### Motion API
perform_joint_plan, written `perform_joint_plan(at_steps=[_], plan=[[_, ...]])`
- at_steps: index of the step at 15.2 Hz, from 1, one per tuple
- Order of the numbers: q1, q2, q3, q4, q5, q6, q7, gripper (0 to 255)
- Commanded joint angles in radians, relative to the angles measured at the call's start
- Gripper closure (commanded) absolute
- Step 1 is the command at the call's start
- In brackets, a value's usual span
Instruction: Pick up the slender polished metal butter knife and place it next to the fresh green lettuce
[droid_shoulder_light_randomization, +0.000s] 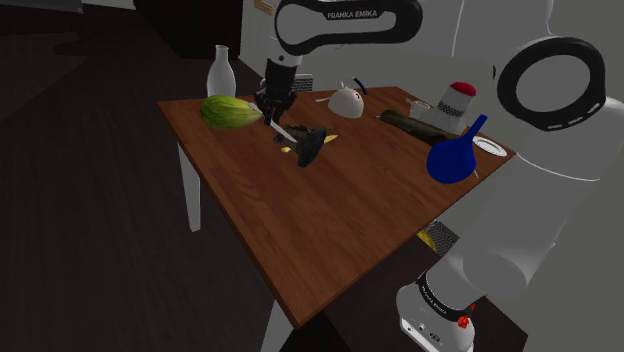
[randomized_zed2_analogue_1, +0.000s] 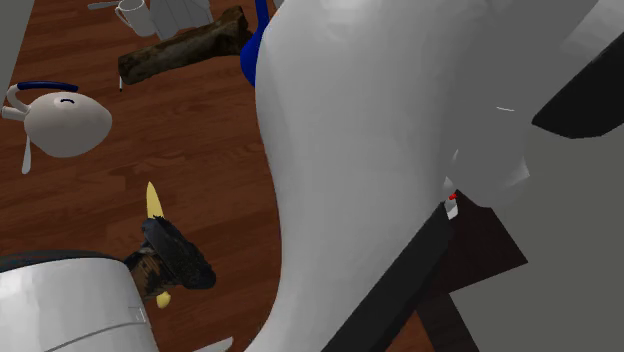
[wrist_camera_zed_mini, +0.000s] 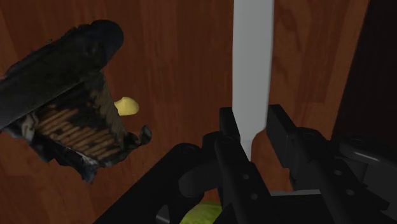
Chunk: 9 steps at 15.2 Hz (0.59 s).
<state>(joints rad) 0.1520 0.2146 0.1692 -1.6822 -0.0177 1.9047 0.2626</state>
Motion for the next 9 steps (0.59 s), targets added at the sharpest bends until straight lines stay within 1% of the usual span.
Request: perform_joint_plan(at_steps=[1,3,9], plan=[[0.021,0.073,0.008,0.098,-0.015,-0.026,0.031,255],[0.046,0.151,0.014,0.211,-0.031,-0.061,0.06,255],[0.046,0.161,0.012,0.145,-0.033,0.015,0.061,255]])
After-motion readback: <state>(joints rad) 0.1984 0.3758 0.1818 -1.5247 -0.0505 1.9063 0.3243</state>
